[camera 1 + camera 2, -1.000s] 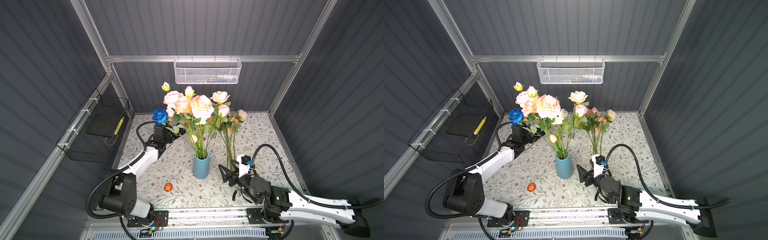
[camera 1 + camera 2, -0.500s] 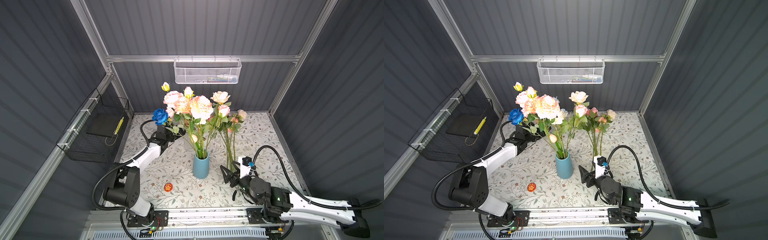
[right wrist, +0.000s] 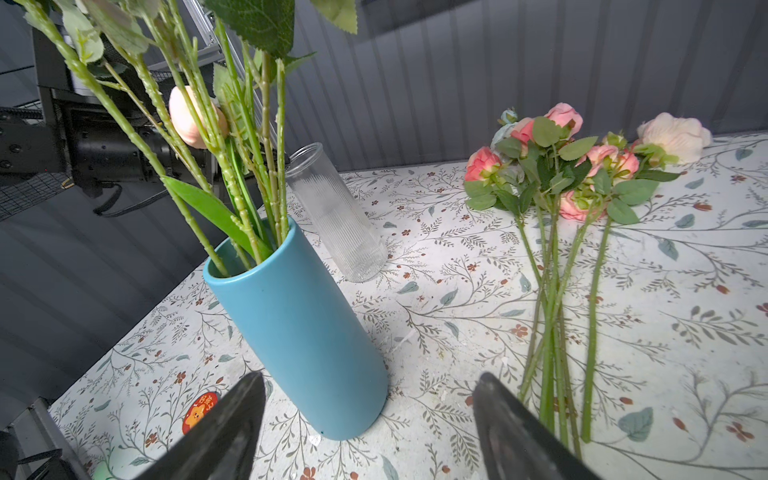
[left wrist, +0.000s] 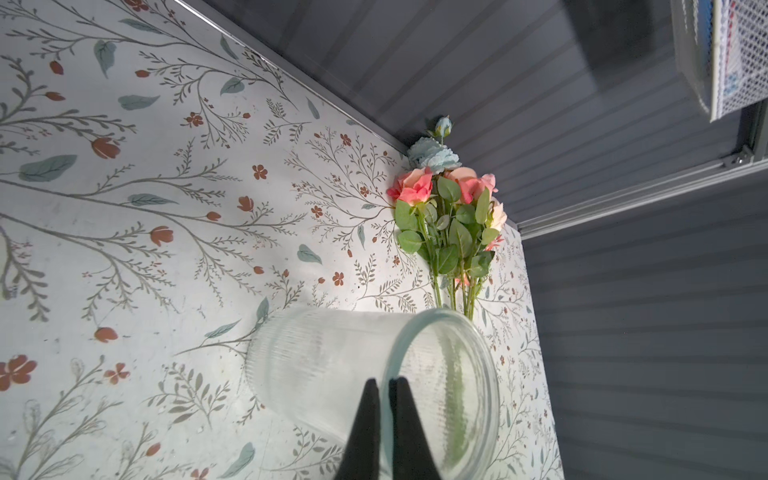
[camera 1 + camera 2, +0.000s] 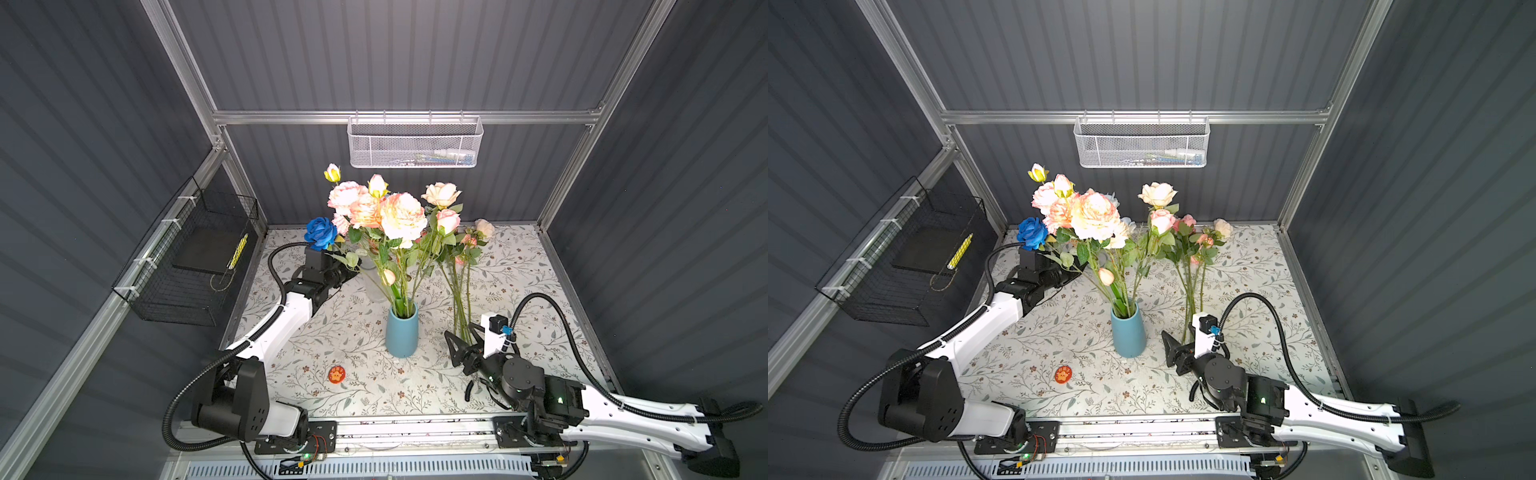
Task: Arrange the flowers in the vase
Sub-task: 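Draw the right gripper back while the left gripper reaches to the glass vase, then grasp the glass vase with the left gripper while the right gripper lowers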
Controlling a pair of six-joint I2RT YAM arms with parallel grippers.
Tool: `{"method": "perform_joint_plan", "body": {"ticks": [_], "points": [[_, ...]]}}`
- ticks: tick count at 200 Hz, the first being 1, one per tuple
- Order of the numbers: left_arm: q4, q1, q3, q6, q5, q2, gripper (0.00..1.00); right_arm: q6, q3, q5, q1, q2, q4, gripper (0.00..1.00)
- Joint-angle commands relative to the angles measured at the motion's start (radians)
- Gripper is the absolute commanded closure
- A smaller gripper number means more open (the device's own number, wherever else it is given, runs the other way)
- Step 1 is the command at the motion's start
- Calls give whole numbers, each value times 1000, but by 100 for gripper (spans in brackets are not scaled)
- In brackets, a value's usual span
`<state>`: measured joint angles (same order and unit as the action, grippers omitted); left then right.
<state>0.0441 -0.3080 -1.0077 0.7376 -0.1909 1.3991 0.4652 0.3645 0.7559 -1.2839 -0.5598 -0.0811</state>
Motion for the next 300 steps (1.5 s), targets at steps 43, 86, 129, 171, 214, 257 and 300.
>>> {"method": "perform_joint_plan", "body": {"ticks": [43, 86, 129, 171, 214, 257, 300], "points": [[194, -3, 2, -3, 32, -52, 100, 10, -10, 34, -5, 10, 11, 19], [307, -2, 9, 0, 105, -143, 100, 10, -17, 40, -5, 15, 7, 19], [449, -2, 19, 0, 198, -257, 100, 1, -19, 38, -4, 19, 13, 19], [575, 1, 50, 4, 275, -386, 100, 10, -33, 23, -3, 24, 15, 18], [688, 1, 50, -2, 328, -464, 100, 49, -27, -62, -3, -68, 41, 17], [710, 4, 75, -11, 331, -506, 100, 78, 12, -290, 14, -365, -32, 13], [698, 6, 84, -22, 310, -503, 100, 115, 8, -444, 52, -628, -143, 16]]}}
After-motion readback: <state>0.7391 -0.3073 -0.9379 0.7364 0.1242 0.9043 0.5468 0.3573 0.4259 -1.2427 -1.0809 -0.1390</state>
